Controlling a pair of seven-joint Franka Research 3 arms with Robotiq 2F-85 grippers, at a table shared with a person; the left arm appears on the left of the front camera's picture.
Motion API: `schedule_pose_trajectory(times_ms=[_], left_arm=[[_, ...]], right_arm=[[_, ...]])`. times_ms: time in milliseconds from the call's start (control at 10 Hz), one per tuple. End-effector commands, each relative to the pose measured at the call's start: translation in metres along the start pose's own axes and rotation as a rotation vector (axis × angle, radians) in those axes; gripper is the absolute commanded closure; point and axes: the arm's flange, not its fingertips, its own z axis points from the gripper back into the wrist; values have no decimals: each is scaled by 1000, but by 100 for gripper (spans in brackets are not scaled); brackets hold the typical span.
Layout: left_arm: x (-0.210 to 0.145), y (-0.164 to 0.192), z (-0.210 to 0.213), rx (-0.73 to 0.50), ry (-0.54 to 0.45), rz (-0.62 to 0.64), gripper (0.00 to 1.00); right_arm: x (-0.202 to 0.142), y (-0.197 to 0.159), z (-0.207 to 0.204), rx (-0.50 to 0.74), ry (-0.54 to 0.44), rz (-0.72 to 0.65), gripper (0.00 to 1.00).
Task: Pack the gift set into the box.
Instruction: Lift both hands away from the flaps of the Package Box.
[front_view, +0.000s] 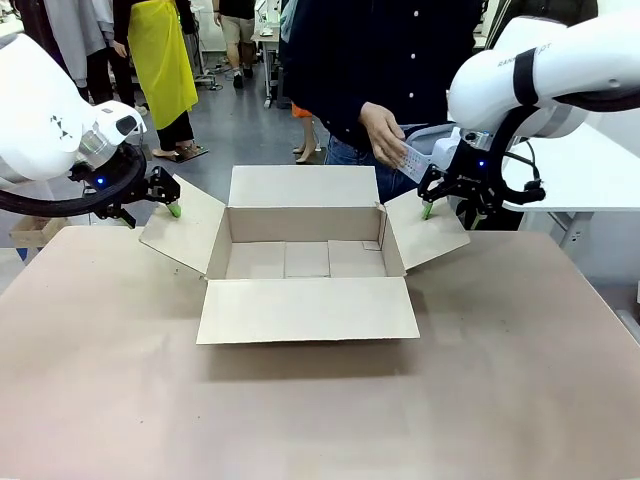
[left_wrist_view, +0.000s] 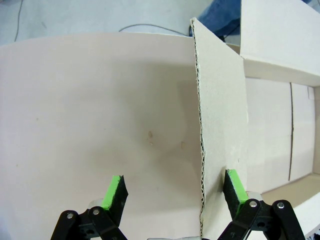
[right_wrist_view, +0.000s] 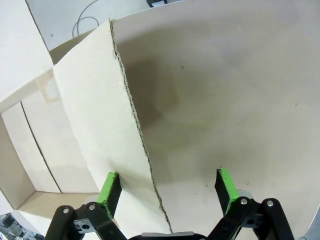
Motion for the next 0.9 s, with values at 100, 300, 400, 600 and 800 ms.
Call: schedule_pose_trajectory(times_ms=[100,300,400,600,800], left_arm=[[0,-1,1,14,-1,10,0],[0,-1,1,14,-1,10,0],[0,-1,1,14,-1,10,0],[0,-1,1,14,-1,10,0],[0,-1,1,14,-1,10,0]], right_arm=[[0,0,2,-29,-16,-6,0],[0,0,2,-29,-16,-6,0],[0,0,2,-29,-16,-6,0],[0,0,2,-29,-16,-6,0],[0,0,2,-29,-16,-6,0]])
